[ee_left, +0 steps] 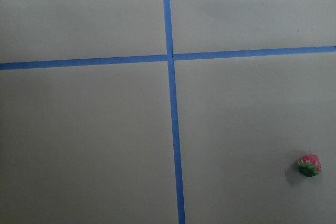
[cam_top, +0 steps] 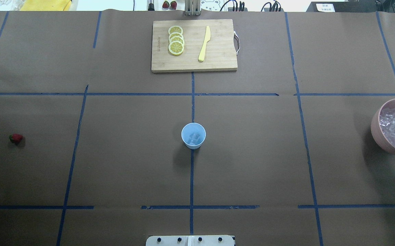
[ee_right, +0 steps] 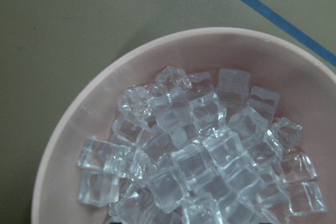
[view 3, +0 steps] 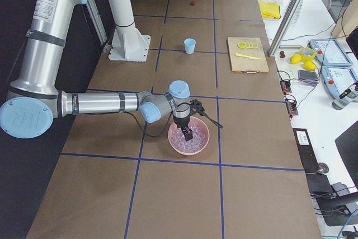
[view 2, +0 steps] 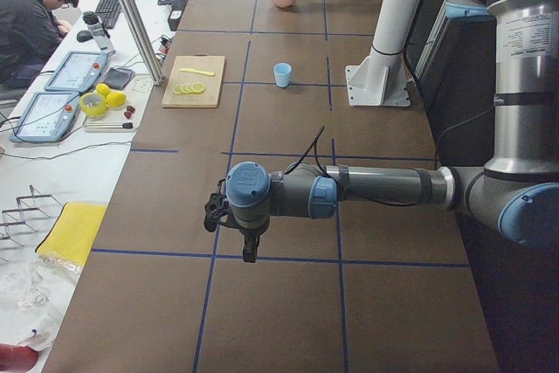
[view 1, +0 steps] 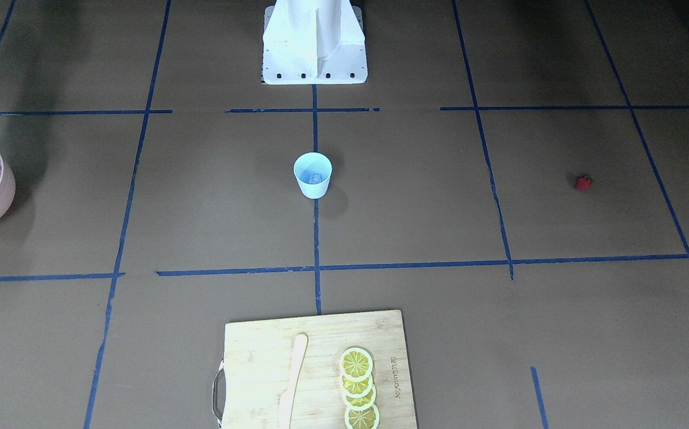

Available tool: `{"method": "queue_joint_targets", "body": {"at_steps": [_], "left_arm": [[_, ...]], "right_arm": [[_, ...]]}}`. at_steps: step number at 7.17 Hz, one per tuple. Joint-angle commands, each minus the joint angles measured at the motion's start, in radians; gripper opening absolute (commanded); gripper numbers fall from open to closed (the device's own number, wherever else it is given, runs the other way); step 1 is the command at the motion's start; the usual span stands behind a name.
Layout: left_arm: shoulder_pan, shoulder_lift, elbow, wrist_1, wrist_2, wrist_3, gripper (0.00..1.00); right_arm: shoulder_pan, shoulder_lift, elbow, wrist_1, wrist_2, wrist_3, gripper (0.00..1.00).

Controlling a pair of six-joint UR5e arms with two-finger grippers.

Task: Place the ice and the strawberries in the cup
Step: 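Grasp a third ice cube in the bowl with the right gripper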

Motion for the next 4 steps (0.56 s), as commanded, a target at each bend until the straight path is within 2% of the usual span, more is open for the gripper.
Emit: {"method": "queue_joint_targets", "body": {"at_steps": [1, 2, 3, 4], "left_arm": [[0.0, 0.0, -0.002, 0.0, -0.001, 0.0, 1.0], [0.0, 0.0, 0.0, 0.0, 0.001, 0.0, 1.0], [0.0, 0.0, 0.0, 0.0, -0.001, 0.0, 1.0], [0.0, 0.0, -0.002, 0.0, -0.001, 0.0, 1.0]], "right_arm": [[-0.001, 0.001, 0.001, -0.001, -0.002, -0.009, 0.37], [0.001, 0.0, 0.0, -0.001, -0.004, -0.03, 0.12], [0.001, -0.002, 0.0, -0.001, -0.005, -0.049, 0.04], [0.002, -0.002, 0.0, -0.001, -0.005, -0.053, 0.03]]}}
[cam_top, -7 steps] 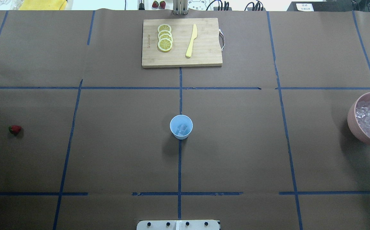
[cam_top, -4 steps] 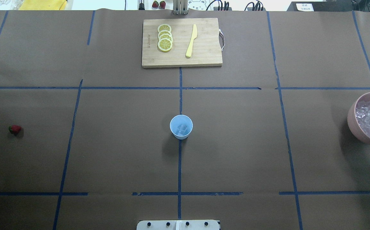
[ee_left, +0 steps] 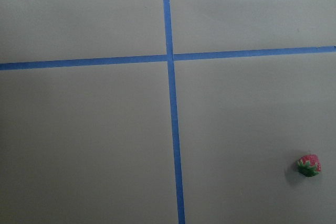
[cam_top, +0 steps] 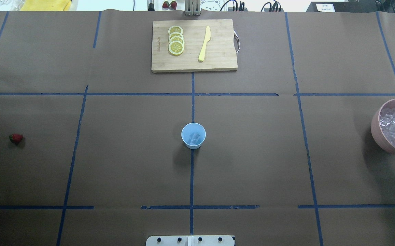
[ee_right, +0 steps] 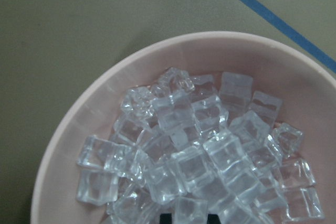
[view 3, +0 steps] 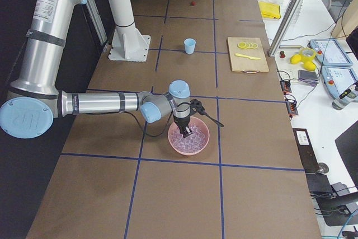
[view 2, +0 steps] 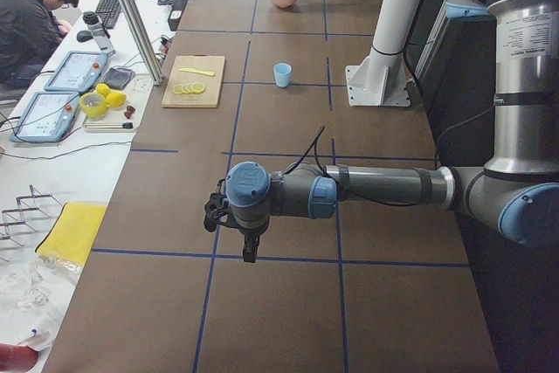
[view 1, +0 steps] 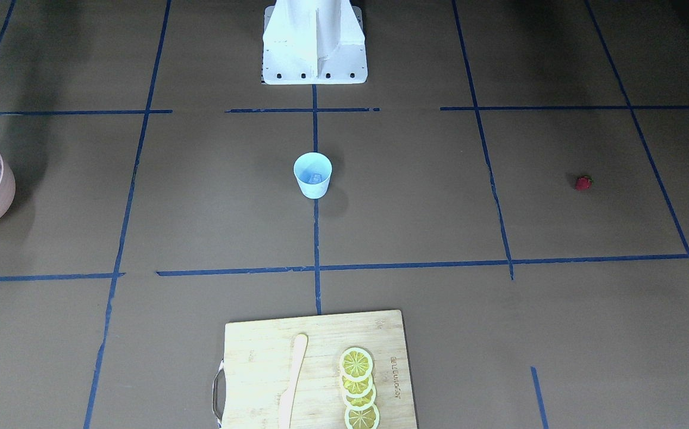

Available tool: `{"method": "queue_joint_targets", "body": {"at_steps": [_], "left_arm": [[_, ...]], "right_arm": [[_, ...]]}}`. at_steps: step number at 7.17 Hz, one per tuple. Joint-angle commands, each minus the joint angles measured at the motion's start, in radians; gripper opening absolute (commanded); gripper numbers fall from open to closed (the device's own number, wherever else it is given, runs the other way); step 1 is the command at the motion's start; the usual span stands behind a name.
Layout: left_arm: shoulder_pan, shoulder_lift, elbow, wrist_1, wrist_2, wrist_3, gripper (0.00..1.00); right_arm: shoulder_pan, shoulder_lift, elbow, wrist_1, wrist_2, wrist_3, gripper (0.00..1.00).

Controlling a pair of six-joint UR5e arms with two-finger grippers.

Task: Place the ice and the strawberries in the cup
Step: 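Grasp a third ice cube in the bowl with the right gripper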

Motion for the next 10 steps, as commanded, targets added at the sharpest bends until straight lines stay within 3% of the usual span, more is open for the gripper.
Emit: {"method": "queue_joint_targets", "body": {"at_steps": [1, 4, 5, 7, 8, 10], "left_arm": [[0.0, 0.0, -0.001, 0.0, 0.0, 0.0, 1.0], [0.0, 0.0, -0.001, 0.0, 0.0, 0.0, 1.0], [0.0, 0.0, -0.001, 0.0, 0.0, 0.0, 1.0], [0.0, 0.0, -0.001, 0.0, 0.0, 0.0, 1.0], [0.0, 0.0, -0.001, 0.0, 0.0, 0.0, 1.0], [0.0, 0.0, -0.001, 0.0, 0.0, 0.0, 1.0]], "right_arm": [[0.006, 0.001, 0.006, 0.0, 0.001, -0.015, 0.02], [0.111, -0.009, 0.09, -0.04, 0.042, -0.008, 0.02], [0.183, -0.004, 0.124, -0.104, 0.114, 0.008, 0.02], [0.257, -0.021, 0.13, -0.134, 0.175, 0.108, 0.02], [0.265, -0.007, 0.144, -0.131, 0.229, 0.203, 0.02], [0.209, 0.082, 0.181, -0.134, 0.239, 0.377, 0.03]]}}
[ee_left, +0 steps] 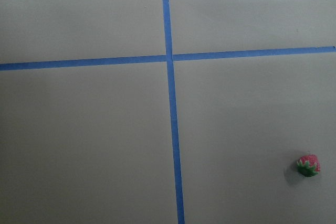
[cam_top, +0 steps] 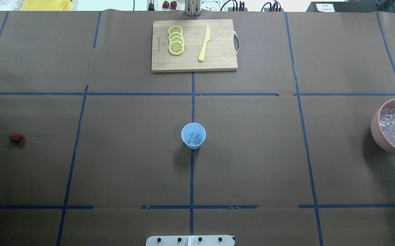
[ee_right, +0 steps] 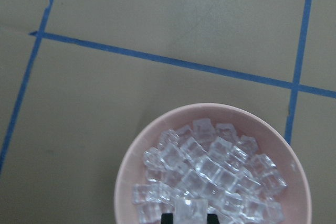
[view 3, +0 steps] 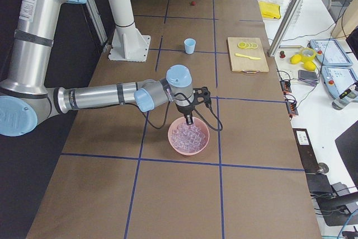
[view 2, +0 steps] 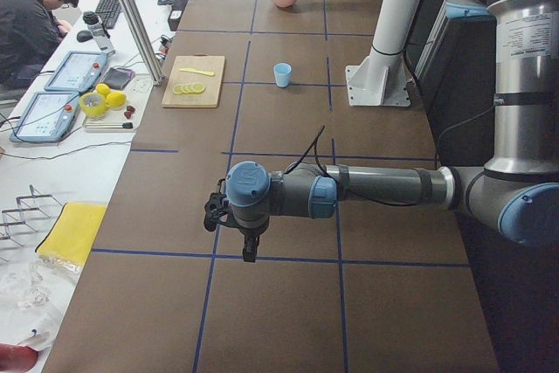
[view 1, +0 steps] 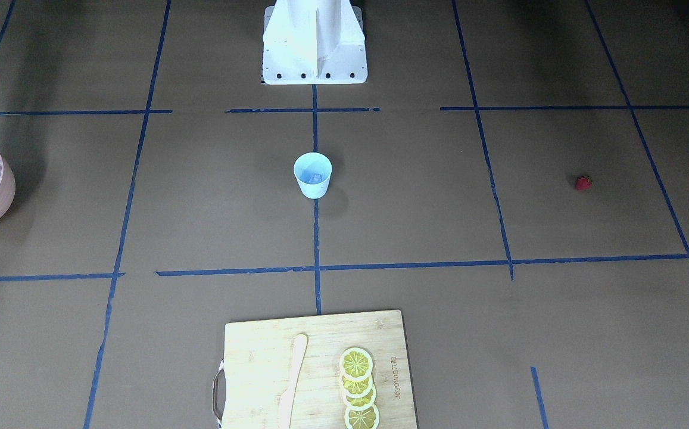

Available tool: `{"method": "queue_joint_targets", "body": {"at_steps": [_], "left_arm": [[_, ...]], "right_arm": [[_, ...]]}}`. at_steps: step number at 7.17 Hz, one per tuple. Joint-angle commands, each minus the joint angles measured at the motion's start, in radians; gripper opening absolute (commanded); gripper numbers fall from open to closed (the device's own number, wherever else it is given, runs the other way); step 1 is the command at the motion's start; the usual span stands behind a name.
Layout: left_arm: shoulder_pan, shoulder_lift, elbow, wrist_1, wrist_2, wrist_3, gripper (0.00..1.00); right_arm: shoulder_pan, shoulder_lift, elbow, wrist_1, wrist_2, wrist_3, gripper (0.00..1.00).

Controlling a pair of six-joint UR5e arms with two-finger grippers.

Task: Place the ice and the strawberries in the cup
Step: 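Grasp a third ice cube in the bowl with the right gripper, then carry the ice cube with the right gripper over the cup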

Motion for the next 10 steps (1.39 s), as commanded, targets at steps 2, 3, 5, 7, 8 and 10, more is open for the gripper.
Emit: {"method": "queue_joint_targets", "body": {"at_steps": [2, 3, 5, 7, 8, 10], "left_arm": [[0.0, 0.0, -0.002, -0.002, 0.0, 0.0, 1.0], [0.0, 0.0, -0.002, 0.0, 0.0, 0.0, 1.0], [0.0, -0.003, -0.002, 0.0, 0.0, 0.0, 1.0], [0.002, -0.003, 0.0, 0.0, 0.0, -0.002, 1.0], [0.002, -0.003, 0.0, 0.002, 0.0, -0.002, 1.0], [0.002, 0.0, 0.002, 0.002, -0.006, -0.002, 1.0]], "right_arm": [[-0.181, 0.176, 0.027, -0.041, -0.042, 0.26, 0.04], [-0.274, 0.256, 0.027, -0.055, -0.107, 0.361, 0.03], [-0.474, 0.479, 0.025, -0.21, -0.227, 0.586, 0.02], [-0.605, 0.78, 0.015, -0.556, -0.345, 0.691, 0.02], [-0.638, 0.878, 0.003, -0.625, -0.352, 0.746, 0.02], [-0.752, 1.046, -0.127, -0.623, -0.465, 0.901, 0.02]]}}
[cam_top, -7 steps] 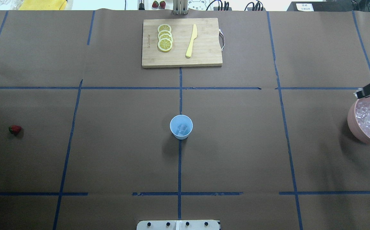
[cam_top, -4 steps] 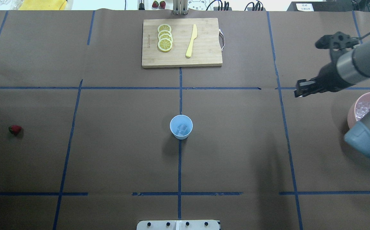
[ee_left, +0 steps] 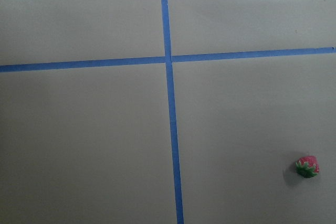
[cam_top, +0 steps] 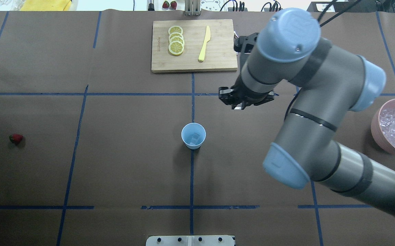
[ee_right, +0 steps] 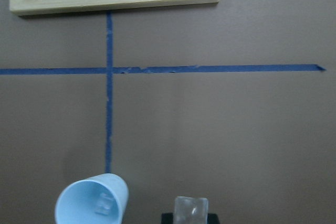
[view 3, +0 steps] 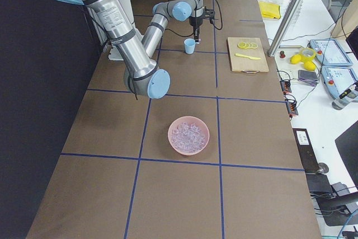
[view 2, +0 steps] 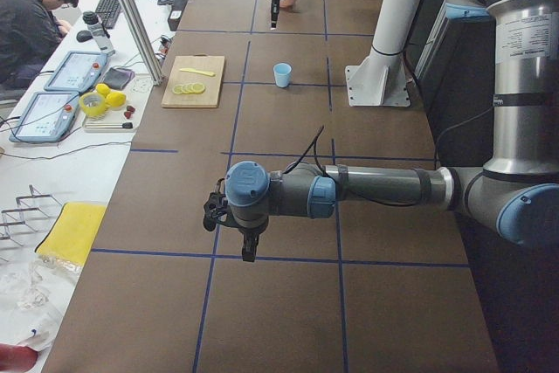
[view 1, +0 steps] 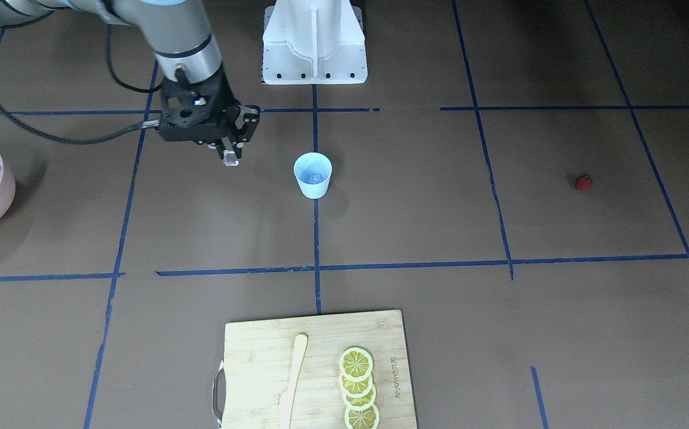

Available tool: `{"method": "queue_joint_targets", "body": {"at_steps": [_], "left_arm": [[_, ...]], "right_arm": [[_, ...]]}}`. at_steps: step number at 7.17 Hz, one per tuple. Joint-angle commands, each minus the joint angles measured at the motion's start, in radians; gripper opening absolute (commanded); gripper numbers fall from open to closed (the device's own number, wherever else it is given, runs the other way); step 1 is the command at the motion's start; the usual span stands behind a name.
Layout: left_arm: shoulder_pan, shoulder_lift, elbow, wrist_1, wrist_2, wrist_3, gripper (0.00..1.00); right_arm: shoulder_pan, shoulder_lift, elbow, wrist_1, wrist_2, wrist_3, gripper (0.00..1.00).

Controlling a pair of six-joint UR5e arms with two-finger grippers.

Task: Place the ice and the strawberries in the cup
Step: 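Carry the ice cube with the right gripper over the cup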

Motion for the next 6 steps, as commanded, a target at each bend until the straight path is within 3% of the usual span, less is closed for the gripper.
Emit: {"method": "queue_joint_targets", "body": {"at_steps": [1, 2, 5, 6], "left_arm": [[0.0, 0.002, 0.0, 0.0, -0.005, 0.0, 1.0], [0.002, 0.002, 0.0, 0.0, -0.005, 0.0, 1.0], [0.012, 0.002, 0.001, 0.0, -0.005, 0.0, 1.0], [0.012, 0.002, 0.001, 0.0, -0.005, 0.0, 1.0]], "right_arm": [[-0.109, 0.169, -0.151, -0.014, -0.106, 0.121, 0.02], [-0.137, 0.209, -0.214, -0.014, -0.144, 0.129, 0.03], [-0.183, 0.185, -0.223, -0.012, -0.175, 0.129, 0.1], [-0.185, 0.183, -0.223, -0.009, -0.174, 0.127, 0.37]]}}
